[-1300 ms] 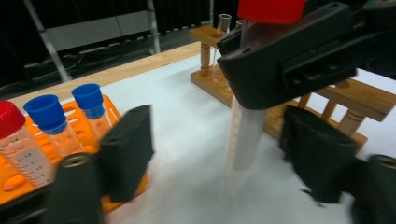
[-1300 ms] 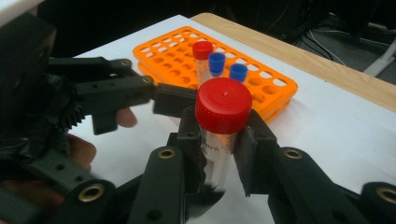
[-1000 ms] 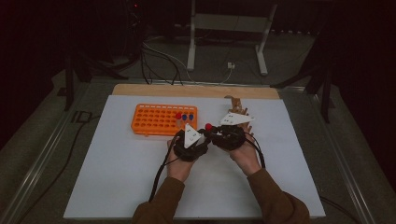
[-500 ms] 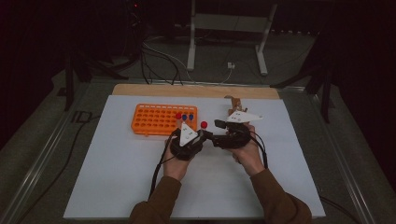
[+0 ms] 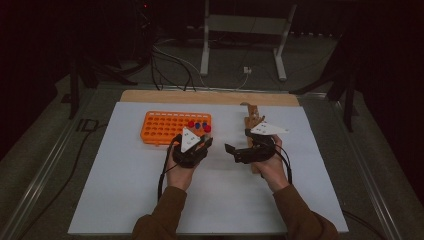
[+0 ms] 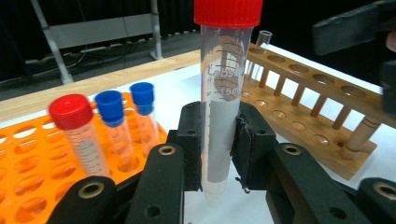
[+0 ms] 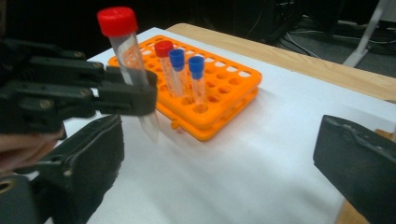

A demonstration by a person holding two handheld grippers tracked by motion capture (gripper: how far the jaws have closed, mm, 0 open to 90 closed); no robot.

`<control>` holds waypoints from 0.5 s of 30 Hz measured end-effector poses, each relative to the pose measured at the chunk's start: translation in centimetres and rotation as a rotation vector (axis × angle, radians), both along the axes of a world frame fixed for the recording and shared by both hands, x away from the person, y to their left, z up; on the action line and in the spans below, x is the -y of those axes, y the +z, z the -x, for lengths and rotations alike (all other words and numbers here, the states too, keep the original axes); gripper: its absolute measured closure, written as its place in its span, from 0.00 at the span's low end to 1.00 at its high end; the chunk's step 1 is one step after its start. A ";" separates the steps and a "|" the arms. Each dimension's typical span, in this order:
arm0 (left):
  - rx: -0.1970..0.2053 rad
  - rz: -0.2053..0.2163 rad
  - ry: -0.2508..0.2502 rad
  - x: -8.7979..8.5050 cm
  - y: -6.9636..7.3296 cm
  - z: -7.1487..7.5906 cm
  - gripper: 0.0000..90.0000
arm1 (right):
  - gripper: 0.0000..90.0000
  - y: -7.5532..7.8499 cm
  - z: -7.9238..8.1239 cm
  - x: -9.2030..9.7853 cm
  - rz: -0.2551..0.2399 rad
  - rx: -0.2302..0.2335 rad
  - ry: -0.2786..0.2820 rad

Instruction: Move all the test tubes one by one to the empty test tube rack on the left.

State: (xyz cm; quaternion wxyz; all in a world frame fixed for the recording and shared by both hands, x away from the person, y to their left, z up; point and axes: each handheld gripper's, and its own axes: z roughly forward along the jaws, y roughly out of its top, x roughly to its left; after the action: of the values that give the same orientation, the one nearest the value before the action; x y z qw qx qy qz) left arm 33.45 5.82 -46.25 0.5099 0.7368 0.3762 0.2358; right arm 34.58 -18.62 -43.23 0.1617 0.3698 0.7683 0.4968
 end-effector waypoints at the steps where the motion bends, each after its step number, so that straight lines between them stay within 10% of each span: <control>1: -0.001 -0.001 0.000 -0.2 0.0 -0.1 0.83 | 0.02 0.0 0.1 0.1 0.001 0.001 -0.003; 15: 0.002 0.024 0.040 -2.5 0.5 -0.6 0.83 | 0.00 -0.2 1.0 2.2 -0.008 0.029 -0.055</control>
State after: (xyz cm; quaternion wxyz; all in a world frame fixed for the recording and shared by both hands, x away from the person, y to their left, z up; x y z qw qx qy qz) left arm 34.05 8.35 -45.79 0.5140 0.7229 0.3931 0.2421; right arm 33.57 -20.84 -43.39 0.1851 0.3842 0.7533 0.5007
